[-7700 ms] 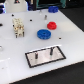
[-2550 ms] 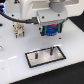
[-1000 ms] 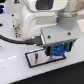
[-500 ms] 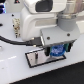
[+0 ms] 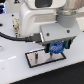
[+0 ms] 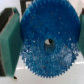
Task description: Insert the blue gear onto the right peg, followed by the red gear
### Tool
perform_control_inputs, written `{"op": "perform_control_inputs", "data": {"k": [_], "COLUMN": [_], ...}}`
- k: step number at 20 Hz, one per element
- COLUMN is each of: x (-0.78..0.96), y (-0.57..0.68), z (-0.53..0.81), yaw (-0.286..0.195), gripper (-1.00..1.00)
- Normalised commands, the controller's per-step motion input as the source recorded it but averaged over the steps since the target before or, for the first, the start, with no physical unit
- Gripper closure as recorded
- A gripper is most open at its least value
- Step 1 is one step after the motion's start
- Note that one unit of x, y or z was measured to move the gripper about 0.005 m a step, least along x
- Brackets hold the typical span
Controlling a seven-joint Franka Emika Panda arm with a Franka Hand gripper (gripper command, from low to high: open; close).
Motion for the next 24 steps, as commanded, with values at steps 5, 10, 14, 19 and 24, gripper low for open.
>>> {"op": "perform_control_inputs", "data": {"k": [5, 10, 14, 19, 24], "x": [0.1, 0.06, 0.08, 0.05, 0.01], "y": [-0.09, -0.08, 0.01, -0.06, -0.01], "z": [0.01, 0.0, 0.04, -0.03, -0.07], "yaw": [0.0, 0.0, 0.0, 0.0, 0.0], "gripper": [1.0, 1.0, 1.0, 1.0, 1.0]}}
